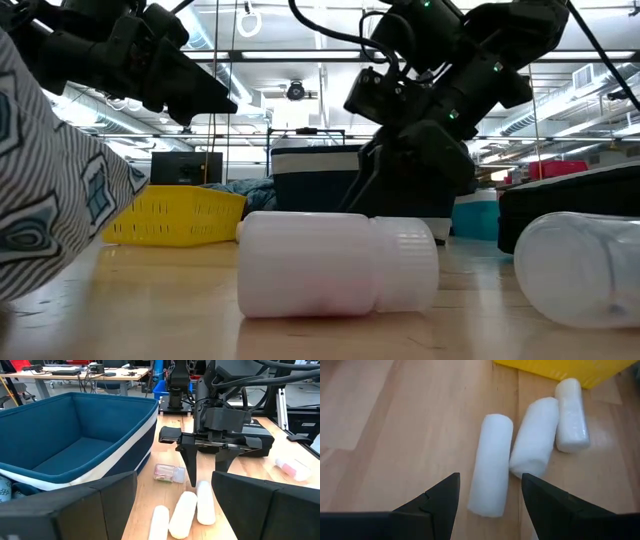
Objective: Pick & place medical supplies in basket/bin
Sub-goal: Put the bottom white rolled gauze into the blue bin
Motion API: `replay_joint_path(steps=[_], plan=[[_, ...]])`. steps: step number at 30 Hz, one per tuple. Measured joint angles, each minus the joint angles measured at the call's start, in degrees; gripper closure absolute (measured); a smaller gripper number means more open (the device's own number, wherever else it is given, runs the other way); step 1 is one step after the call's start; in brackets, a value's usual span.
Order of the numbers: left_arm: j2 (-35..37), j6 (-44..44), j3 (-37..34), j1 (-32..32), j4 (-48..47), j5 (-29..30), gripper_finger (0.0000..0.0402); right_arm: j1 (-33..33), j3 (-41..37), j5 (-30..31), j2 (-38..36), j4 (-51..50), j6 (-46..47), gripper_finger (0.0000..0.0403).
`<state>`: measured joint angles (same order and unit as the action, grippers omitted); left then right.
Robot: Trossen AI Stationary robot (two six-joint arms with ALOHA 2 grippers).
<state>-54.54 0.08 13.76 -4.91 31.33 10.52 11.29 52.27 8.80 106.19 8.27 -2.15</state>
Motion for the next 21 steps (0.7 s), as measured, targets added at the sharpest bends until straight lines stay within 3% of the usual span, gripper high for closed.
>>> replay_joint_path(steps=[14, 21], plan=[[0.00, 0.00, -0.04, 0.02, 0.03, 0.01, 0.0141, 0.05, 0.95, -1.02, 3.59, 1.00, 1.53, 0.0183], [0.00, 0.13, -0.04, 0.09, -0.08, 0.19, 0.0141, 0.11, 3.58, -1.28, 6.31, 0.81, 1.28, 0.0225]])
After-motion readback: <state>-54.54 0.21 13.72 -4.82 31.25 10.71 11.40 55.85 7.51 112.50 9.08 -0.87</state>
